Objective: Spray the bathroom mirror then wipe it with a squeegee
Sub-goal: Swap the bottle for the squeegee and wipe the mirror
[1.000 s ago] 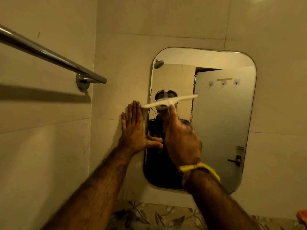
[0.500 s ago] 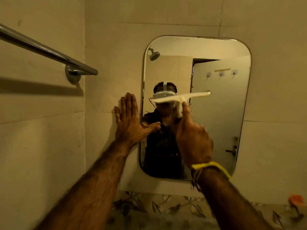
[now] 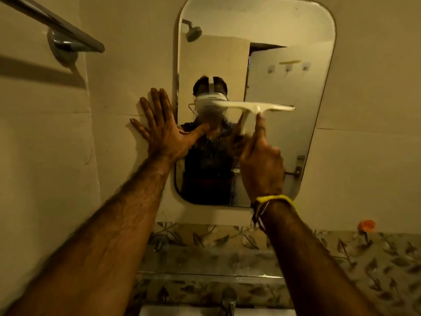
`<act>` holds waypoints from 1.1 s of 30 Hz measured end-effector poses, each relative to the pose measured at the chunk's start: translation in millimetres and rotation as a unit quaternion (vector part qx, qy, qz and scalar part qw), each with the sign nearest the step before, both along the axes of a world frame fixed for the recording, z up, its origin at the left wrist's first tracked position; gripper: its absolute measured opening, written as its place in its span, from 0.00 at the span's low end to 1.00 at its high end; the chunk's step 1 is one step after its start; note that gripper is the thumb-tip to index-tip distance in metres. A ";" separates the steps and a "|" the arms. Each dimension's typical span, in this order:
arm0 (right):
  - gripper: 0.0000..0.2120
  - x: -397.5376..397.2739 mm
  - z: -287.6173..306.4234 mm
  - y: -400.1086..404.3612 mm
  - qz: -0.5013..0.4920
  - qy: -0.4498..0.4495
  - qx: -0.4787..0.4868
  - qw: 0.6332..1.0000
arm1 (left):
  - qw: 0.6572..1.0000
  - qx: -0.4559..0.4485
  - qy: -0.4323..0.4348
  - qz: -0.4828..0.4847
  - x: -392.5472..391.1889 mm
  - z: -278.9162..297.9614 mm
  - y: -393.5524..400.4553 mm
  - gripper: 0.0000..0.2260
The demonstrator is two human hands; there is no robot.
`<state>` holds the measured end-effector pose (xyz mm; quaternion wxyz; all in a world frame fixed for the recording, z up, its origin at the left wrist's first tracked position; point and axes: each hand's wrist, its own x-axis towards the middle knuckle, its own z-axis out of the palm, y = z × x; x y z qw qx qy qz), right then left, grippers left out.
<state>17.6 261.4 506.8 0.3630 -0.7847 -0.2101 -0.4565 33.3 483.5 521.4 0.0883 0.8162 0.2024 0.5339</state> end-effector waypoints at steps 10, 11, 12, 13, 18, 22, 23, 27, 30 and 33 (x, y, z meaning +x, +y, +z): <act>0.26 44.9 43.5 -30.8 -0.067 -0.036 0.131 0.989 | 0.996 0.078 -0.003 0.038 5.9 -17.7 10.4 0.51; 0.26 42.5 22.8 -28.9 -0.057 -0.028 0.129 0.990 | 0.996 0.081 -0.016 0.039 8.3 -18.8 12.1 0.49; 0.27 38.7 1.3 -27.2 -0.047 -0.018 0.124 0.991 | 0.995 0.083 -0.028 0.040 10.3 -20.1 13.3 0.48; 0.27 34.8 -16.4 -26.4 -0.044 -0.006 0.119 0.992 | 0.995 0.085 -0.039 0.041 11.9 -21.8 13.8 0.47; 0.26 52.7 13.4 -39.6 -0.075 -0.029 0.162 0.983 | 0.991 0.096 -0.086 0.043 15.0 -26.4 11.3 0.46; 0.24 54.1 31.3 -41.5 -0.096 -0.012 0.182 0.979 | 0.991 0.092 -0.087 0.052 14.6 -24.8 11.4 0.46; 0.24 49.5 18.3 -37.5 -0.087 -0.004 0.179 0.980 | 0.991 0.092 -0.082 0.051 14.7 -23.5 12.8 0.46; 0.25 19.2 -43.1 -23.4 -0.049 0.049 0.134 0.989 | 0.993 0.096 -0.058 0.048 18.0 -22.5 21.0 0.48; 0.24 19.7 -13.4 -24.3 -0.029 0.031 0.158 0.986 | 0.995 0.084 -0.048 0.034 23.0 -22.4 26.3 0.48; 0.22 24.0 40.1 -29.3 -0.023 0.029 0.179 0.983 | 0.997 0.069 -0.046 0.006 20.6 -21.6 27.7 0.48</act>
